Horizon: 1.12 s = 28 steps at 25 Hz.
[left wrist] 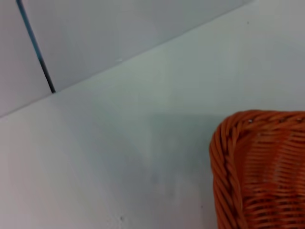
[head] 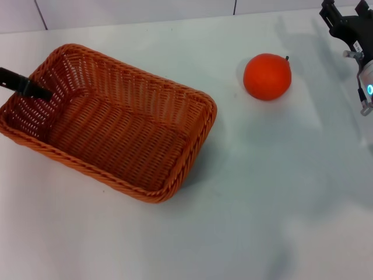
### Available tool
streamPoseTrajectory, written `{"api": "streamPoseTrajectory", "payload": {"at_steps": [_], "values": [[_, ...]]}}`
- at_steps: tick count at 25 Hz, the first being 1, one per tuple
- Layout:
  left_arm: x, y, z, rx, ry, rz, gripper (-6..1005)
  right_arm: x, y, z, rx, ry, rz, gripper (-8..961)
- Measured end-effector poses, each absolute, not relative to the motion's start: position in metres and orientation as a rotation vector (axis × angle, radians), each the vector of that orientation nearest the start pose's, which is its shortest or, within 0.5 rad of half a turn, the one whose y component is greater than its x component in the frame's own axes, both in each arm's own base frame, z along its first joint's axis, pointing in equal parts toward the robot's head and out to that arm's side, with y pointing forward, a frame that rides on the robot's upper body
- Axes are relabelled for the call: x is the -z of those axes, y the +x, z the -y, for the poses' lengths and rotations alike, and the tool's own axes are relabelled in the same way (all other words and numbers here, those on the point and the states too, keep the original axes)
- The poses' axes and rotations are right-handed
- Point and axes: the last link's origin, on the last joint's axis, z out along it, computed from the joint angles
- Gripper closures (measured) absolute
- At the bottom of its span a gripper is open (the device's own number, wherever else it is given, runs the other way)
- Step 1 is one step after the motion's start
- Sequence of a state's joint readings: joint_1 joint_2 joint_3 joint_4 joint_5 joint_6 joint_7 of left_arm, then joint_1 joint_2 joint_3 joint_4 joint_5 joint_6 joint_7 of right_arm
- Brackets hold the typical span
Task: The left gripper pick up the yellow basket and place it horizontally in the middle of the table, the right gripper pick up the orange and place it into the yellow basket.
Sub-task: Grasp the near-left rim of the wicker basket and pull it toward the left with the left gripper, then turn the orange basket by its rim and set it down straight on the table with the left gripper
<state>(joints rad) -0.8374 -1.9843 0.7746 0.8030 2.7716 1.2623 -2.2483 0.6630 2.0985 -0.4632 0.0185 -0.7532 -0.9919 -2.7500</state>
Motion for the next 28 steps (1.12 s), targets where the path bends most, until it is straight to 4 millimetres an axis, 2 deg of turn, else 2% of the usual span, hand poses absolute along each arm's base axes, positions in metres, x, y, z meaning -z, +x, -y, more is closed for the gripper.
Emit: {"api": "streamPoseTrajectory", "payload": {"at_steps": [5,10,13,21,24,25,28], "values": [[-0.061,-0.251,-0.436,-0.290,-2.343,1.052,378,0.003,0.319,-0.390,1.579,-0.940,1.633,118],[-0.061,-0.249,-0.433,-0.306,-2.366,1.075,582,0.002,0.320,-0.390,1.586,-0.950,1.617,118],[-0.062,-0.249,-0.432,-0.307,-2.366,1.084,807,0.001,0.320,-0.390,1.589,-0.952,1.610,118],[-0.073,-0.254,-0.428,-0.231,-2.335,1.201,824,0.001,0.319,-0.392,1.586,-0.948,1.611,119],[-0.091,-0.261,-0.420,-0.059,-2.302,1.344,830,0.001,0.319,-0.392,1.586,-0.948,1.611,119],[-0.099,-0.265,-0.414,0.046,-2.287,1.415,830,0.001,0.319,-0.392,1.586,-0.948,1.610,119],[-0.110,-0.273,-0.403,0.205,-2.265,1.511,830,0.001,0.319,-0.392,1.588,-0.945,1.610,119]]}}
